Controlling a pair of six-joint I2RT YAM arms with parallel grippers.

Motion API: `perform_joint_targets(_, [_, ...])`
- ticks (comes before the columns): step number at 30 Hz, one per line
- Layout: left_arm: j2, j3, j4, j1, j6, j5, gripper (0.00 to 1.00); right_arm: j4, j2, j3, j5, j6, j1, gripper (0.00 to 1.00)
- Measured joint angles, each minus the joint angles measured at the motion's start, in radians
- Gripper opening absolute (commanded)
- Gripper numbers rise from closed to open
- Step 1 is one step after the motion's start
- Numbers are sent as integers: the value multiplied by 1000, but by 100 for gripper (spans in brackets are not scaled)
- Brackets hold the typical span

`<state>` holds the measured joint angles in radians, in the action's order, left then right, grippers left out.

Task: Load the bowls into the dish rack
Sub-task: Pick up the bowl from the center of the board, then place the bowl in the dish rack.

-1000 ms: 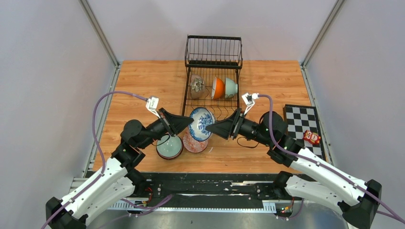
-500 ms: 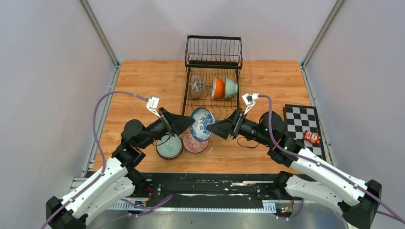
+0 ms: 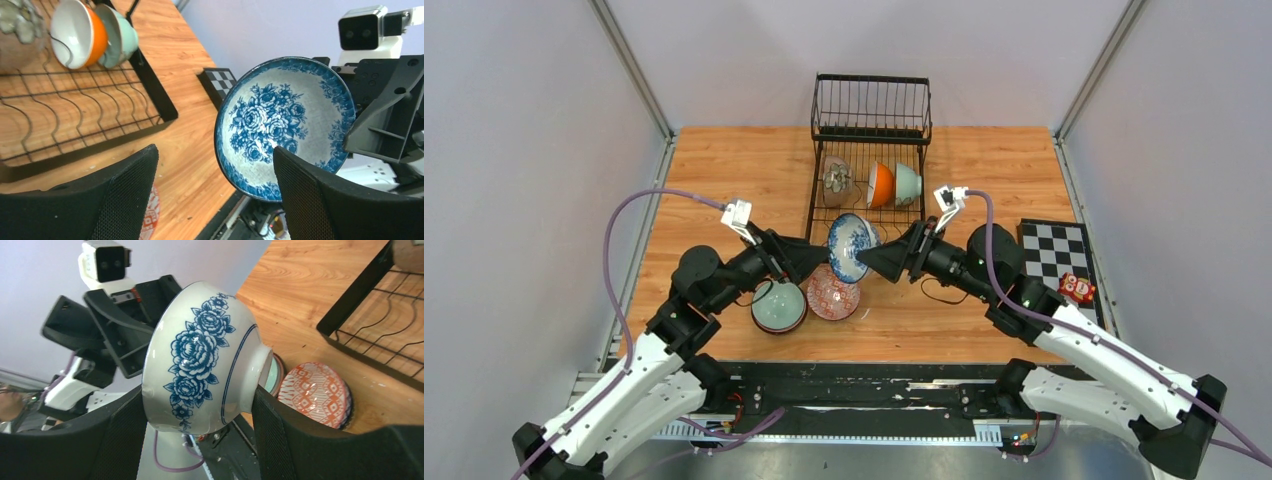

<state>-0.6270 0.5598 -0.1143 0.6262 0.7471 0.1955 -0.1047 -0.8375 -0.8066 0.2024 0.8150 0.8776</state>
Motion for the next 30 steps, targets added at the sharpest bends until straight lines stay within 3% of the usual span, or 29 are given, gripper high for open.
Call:
perform_joint_targets(8, [15, 177, 260, -4, -120, -114, 92, 116, -76, -91, -139, -130, 0, 3])
perform_joint_targets(11, [14, 237, 357, -4, -171, -150, 100, 167, -114, -130, -210, -191, 0, 2])
perform_joint_targets(16, [10, 318, 491, -5, -256, -201, 100, 230, -174, -178, -323, -292, 0, 3])
perform_joint_targets(30, [27, 345, 662, -5, -412, -293, 100, 337, -418, -309, -489, -470, -52, 2])
